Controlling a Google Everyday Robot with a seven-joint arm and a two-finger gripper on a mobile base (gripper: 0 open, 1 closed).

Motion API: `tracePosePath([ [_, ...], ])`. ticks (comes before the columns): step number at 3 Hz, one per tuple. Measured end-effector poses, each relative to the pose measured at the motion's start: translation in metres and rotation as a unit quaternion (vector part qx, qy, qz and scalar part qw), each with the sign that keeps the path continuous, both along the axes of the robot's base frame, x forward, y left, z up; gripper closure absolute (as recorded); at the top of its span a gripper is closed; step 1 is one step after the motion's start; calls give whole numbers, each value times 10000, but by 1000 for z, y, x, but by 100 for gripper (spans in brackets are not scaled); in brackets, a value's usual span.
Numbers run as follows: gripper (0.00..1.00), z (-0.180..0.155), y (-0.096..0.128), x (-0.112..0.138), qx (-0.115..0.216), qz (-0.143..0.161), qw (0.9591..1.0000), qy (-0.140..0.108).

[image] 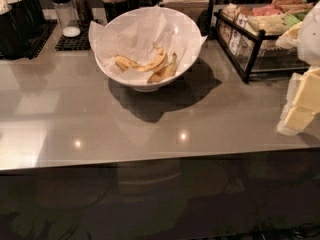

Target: Pick banana from white bowl

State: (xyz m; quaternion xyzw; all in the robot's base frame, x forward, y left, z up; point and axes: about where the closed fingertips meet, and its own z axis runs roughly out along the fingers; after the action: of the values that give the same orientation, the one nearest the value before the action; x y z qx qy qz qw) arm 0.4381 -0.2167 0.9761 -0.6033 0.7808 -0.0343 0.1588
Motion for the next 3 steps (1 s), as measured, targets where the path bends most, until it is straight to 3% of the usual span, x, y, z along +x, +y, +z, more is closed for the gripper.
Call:
tracePosePath([
  [2,0,4,3,6,0,98,9999,-65],
  [3,0,2,21,38,245,640,9976,-118],
])
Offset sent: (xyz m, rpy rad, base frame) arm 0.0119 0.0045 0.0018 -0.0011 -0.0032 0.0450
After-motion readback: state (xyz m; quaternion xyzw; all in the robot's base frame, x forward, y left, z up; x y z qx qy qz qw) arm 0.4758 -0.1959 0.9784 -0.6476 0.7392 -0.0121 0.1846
